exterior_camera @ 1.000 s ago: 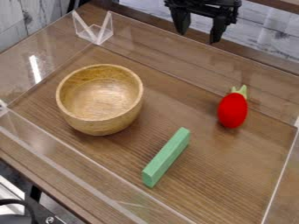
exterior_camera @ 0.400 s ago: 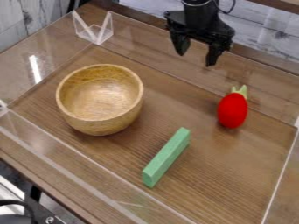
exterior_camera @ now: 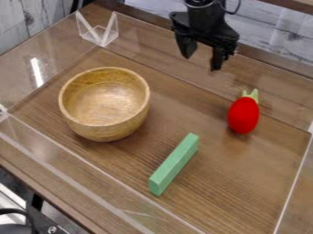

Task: Move the red fruit to the right side of the table

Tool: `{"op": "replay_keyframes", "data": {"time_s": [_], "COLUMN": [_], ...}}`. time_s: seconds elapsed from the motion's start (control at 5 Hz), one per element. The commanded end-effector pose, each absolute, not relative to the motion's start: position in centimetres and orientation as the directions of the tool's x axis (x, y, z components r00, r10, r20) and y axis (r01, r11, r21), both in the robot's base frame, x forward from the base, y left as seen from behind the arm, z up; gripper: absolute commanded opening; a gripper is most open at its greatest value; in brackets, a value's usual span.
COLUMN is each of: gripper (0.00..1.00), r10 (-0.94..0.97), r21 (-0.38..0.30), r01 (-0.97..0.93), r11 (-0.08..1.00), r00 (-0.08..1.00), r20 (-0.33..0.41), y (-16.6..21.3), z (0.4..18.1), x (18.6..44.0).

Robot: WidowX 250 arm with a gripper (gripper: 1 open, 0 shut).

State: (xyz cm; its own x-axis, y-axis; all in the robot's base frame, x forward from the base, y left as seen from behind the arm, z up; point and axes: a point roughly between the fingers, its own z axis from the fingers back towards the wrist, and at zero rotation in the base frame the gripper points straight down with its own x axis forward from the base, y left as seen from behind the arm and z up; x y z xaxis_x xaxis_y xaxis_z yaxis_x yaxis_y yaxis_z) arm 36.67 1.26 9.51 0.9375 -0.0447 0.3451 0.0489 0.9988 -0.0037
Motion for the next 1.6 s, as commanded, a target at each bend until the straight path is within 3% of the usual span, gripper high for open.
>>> {"op": "replay_keyframes", "data": {"time_s": [0.0, 0.4, 1.4], "gripper": [1.0, 1.0, 1.0], "r10": [-0.067, -0.126, -0.136], "r21": [0.017, 0.033, 0.006], "r01": [0.066, 0.123, 0.147], "r11": [0.998, 0.992, 0.989], "r00": [0.914, 0.9, 0.897], "r20": [0.401, 0.417, 0.42], "y": [2.6, 4.4, 3.3], "z": [11.0, 9.8, 8.8], "x": [37.1, 37.1, 37.1]}}
